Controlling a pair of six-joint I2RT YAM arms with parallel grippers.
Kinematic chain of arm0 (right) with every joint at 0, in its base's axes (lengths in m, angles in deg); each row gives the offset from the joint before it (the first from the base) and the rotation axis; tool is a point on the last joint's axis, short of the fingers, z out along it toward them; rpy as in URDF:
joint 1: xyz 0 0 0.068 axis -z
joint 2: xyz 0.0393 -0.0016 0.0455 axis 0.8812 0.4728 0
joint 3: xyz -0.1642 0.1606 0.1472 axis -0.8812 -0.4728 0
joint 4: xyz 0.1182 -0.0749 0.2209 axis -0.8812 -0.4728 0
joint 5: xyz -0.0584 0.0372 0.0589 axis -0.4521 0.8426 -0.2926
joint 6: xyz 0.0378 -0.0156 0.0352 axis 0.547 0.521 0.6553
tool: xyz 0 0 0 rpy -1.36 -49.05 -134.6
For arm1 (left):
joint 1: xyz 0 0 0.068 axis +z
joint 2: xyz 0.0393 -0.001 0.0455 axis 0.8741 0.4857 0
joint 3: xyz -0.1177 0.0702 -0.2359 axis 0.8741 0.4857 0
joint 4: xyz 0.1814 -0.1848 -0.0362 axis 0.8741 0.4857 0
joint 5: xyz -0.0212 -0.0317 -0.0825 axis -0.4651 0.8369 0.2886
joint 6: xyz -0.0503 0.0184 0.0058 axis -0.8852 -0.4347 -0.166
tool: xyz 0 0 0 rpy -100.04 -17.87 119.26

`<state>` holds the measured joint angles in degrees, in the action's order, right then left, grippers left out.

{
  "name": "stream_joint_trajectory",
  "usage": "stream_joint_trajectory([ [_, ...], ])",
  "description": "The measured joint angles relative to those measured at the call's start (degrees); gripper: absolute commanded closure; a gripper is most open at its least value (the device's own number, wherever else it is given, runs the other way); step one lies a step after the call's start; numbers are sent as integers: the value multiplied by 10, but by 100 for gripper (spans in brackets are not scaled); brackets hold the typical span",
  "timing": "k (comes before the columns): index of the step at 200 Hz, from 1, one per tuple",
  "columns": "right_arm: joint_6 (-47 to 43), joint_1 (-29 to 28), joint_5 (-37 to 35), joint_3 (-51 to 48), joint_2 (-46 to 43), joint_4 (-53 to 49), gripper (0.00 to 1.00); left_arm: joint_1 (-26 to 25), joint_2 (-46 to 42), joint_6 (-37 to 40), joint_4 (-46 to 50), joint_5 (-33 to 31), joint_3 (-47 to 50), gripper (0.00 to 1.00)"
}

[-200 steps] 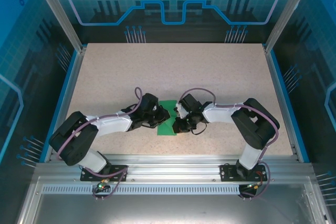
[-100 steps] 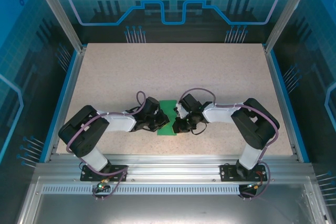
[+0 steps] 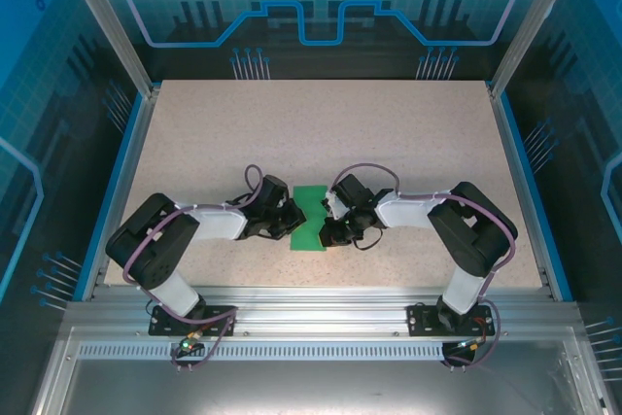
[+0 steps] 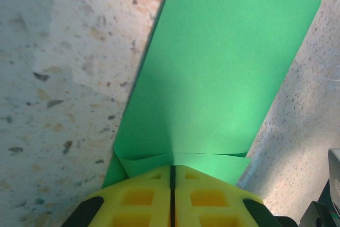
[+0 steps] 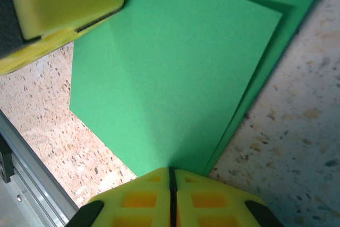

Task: Fold a paper plane with a square sheet of paper (pick it up from the middle)
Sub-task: Fold the triangle a second time at the center of the table.

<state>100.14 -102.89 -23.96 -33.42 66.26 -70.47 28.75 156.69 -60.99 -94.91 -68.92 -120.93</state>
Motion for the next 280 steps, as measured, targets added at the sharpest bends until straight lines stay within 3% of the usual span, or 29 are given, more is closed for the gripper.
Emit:
stream_joint_trajectory([
  [158, 0, 0, 2, -5, -1, 13, 92, 68, 3, 71, 106, 2, -49, 89],
  [200, 0, 0, 2, -5, -2, 13, 91, 82, -59, 81, 158, -19, -49, 85],
  [238, 0, 0, 2, -5, -2, 13, 92, 66, -129, 81, 163, -16, -52, 85],
  [280, 0, 0, 2, -5, -2, 14, 91, 7, -103, 65, 133, 13, -53, 85],
])
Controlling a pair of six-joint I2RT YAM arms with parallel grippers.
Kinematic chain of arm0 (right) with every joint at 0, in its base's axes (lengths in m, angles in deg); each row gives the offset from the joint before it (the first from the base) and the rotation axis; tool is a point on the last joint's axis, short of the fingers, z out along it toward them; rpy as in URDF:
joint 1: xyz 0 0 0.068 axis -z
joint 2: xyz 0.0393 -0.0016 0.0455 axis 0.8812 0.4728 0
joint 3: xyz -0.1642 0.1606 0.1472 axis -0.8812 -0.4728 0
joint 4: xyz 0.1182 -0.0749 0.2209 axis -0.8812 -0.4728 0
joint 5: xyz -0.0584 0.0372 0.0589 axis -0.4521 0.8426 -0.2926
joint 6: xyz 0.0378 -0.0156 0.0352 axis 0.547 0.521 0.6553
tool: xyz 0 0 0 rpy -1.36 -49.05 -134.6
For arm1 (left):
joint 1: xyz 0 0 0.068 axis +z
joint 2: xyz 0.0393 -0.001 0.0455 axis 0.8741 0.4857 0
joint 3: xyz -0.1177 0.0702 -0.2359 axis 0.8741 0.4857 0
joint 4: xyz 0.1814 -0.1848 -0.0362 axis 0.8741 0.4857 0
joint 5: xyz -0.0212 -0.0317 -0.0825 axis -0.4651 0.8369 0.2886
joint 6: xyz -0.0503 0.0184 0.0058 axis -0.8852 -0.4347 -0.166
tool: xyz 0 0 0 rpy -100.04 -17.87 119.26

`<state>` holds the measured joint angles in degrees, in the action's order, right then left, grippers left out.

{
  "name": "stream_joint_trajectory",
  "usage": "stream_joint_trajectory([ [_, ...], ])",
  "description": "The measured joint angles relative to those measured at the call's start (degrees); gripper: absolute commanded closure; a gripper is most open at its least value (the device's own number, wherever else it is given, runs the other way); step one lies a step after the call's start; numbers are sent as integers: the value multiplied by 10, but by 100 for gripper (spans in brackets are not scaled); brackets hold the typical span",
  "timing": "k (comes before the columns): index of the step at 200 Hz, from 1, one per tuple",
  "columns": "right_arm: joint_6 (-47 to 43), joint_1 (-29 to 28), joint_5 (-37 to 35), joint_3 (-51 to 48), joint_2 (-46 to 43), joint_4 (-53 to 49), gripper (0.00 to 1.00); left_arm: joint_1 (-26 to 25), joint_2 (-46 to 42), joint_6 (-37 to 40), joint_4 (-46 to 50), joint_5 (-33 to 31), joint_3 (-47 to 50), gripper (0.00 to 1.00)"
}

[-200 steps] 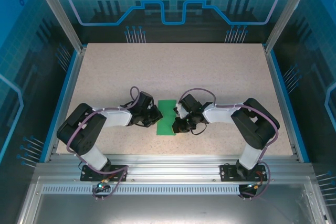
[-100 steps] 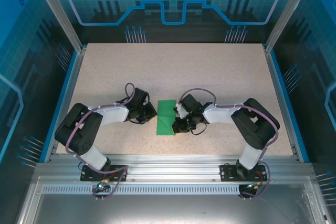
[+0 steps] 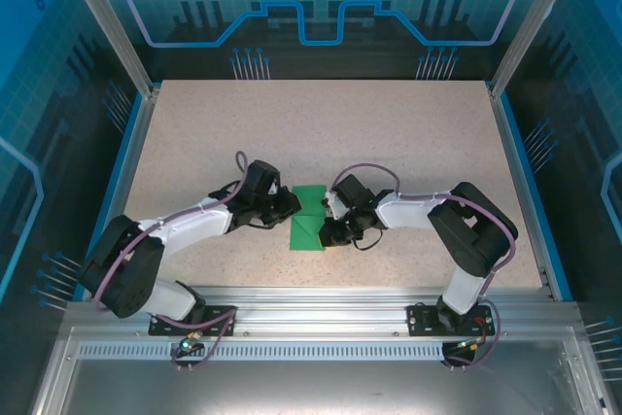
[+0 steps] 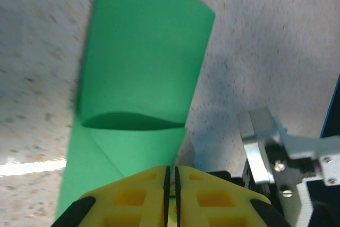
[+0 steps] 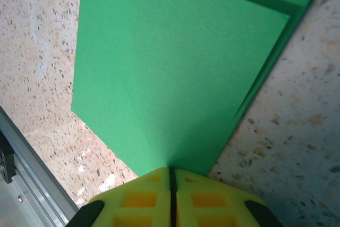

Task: Fold a paper plane with a square sheet of paper (pick it up from the middle)
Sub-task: Fold the triangle a second time at the center of the table.

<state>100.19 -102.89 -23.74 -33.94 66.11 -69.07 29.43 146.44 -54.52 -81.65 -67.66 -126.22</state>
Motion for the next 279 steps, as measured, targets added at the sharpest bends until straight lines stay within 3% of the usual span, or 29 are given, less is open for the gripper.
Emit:
stream_joint_trajectory([
  [28, 2, 0, 0, 0, 0, 0, 91, -24, 55, -17, -35, 21, 0, 87],
  [91, 2, 0, 0, 0, 0, 0, 91, -26, 124, -23, -57, 14, 0, 90],
  [165, 4, -4, -1, 7, -9, -27, 90, -24, 125, -12, -61, 13, 0, 90],
  [214, 18, -31, -4, 72, -8, -49, 90, -23, 125, -12, -65, 12, 2, 90],
  [279, 40, -37, -20, 95, 51, -35, 89, -17, 125, -14, -79, 10, 6, 90],
])
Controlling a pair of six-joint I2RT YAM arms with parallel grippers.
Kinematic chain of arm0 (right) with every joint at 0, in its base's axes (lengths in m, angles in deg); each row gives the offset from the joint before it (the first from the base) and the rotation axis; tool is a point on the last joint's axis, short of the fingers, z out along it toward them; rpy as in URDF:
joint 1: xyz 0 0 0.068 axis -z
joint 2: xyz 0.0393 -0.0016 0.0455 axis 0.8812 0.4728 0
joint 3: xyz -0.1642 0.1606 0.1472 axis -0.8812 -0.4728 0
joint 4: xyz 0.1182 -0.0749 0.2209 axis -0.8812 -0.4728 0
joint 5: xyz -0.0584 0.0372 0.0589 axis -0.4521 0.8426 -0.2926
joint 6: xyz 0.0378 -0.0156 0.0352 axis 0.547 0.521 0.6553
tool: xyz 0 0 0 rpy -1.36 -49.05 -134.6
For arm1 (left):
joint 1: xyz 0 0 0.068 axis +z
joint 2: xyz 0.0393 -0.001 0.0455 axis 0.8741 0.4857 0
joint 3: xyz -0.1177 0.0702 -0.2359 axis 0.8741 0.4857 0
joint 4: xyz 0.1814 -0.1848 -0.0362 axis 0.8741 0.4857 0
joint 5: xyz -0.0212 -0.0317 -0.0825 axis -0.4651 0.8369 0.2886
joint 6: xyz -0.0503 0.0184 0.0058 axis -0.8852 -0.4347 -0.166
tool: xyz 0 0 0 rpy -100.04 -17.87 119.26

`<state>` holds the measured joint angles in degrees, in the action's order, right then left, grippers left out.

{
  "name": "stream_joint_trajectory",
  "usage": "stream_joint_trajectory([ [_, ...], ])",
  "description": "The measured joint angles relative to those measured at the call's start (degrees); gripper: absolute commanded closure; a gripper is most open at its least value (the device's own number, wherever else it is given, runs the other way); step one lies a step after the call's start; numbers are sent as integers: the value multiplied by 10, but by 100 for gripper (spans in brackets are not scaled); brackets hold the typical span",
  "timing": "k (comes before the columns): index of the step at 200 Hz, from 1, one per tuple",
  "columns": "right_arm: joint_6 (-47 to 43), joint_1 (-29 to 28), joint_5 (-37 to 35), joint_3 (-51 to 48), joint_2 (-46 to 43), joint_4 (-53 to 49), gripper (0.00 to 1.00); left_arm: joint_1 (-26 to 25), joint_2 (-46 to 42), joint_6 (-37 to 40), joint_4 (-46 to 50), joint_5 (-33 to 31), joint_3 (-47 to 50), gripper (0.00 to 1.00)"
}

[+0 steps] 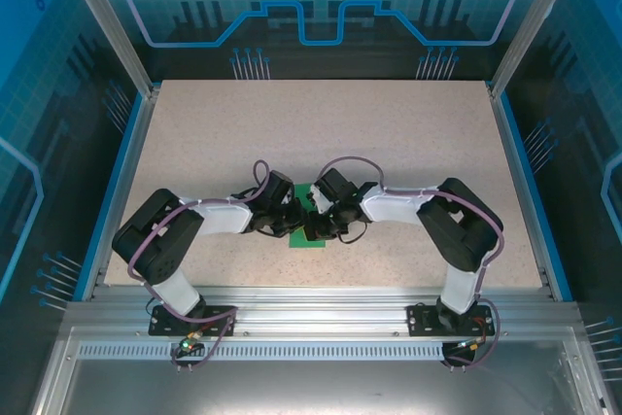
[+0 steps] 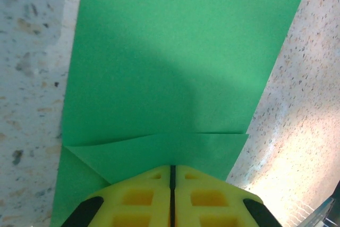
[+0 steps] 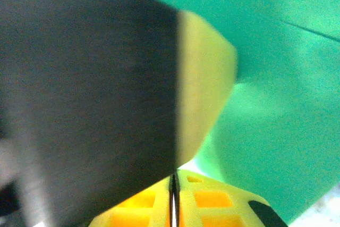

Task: Fold a paper plane with a square sheet of paper (pick it up from the middle)
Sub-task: Fold the triangle a second time at the center of the table.

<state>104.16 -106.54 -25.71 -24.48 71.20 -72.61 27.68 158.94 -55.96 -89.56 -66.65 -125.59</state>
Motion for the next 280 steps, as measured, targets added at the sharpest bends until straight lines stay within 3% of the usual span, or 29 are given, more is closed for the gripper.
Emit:
stream_joint_trajectory([
  [56, 9, 7, 2, -28, -1, 38, 89, 1, 0, 0, -7, 0, 3, 90],
  [149, 20, 52, 44, -162, -82, 116, 88, 1, 4, 0, -13, 6, 3, 91],
  [183, 22, 63, 49, -195, -125, 90, 87, 1, 4, 0, -13, 7, 3, 91],
  [225, 22, 63, 51, -160, -139, 53, 86, 1, 4, 0, -13, 7, 3, 91],
  [280, 22, 65, 51, -92, -50, 64, 88, 1, 4, 0, -13, 7, 3, 91],
])
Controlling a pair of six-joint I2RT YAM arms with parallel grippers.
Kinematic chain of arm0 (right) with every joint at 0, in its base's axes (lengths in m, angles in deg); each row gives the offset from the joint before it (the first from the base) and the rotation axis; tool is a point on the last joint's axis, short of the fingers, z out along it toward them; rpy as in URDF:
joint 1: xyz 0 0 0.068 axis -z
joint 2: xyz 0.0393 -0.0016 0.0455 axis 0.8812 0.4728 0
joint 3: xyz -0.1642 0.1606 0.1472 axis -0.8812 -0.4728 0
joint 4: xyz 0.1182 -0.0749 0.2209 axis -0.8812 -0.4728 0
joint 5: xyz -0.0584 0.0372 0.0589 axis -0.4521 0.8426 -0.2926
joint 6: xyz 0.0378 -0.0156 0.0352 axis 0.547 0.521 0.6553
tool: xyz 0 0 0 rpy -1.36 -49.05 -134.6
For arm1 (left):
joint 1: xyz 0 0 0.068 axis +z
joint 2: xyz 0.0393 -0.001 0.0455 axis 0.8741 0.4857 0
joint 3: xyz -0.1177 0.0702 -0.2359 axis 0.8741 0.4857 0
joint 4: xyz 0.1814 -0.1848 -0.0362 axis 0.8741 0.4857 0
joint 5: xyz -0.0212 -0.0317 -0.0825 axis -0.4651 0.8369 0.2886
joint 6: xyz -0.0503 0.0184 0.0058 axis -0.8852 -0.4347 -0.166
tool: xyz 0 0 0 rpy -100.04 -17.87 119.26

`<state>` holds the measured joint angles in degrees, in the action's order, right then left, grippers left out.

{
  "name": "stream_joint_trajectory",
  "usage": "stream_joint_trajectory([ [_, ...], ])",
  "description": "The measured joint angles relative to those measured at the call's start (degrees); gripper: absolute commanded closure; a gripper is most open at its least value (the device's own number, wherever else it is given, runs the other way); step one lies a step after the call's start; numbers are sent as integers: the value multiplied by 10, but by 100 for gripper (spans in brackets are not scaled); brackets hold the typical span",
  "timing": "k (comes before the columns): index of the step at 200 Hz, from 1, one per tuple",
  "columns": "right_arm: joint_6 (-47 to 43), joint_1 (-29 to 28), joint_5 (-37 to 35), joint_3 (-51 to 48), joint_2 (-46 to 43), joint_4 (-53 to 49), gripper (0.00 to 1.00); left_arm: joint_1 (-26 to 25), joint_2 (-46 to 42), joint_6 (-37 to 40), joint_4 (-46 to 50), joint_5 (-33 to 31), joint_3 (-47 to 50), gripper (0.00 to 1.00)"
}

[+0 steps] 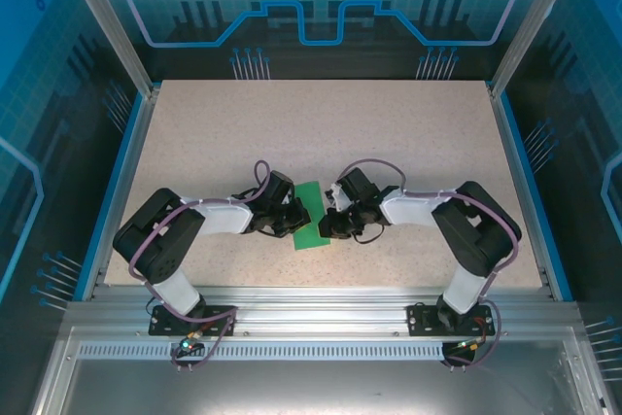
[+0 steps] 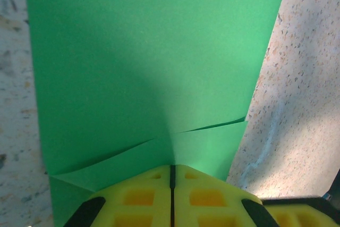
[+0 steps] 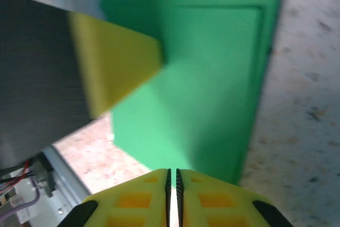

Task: Fold a paper plane with a square sheet of paper (pick it up from the middle)
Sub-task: Fold the triangle a second time at the center of the table.

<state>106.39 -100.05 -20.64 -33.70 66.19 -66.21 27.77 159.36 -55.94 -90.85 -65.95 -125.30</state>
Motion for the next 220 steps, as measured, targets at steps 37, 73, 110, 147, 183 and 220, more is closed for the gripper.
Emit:
stream_joint_trajectory([
  [37, 8, 10, 14, -28, 9, 42, 91, 0, -1, 0, 1, 2, 0, 89],
  [73, 23, 16, 31, -49, 7, 84, 92, 0, -24, 0, 20, 2, 0, 82],
  [110, 32, 16, 31, -52, 5, 91, 92, -20, -83, -12, 27, 2, 0, 82],
  [147, 34, 16, 31, -52, 5, 91, 92, -46, -91, -50, 2, 1, 19, 85],
  [183, 36, 16, 30, -52, 5, 92, 92, -60, -59, -82, -21, -3, 33, 90],
  [220, 36, 16, 30, -52, 5, 92, 92, -63, -31, -100, -49, -3, 33, 93],
])
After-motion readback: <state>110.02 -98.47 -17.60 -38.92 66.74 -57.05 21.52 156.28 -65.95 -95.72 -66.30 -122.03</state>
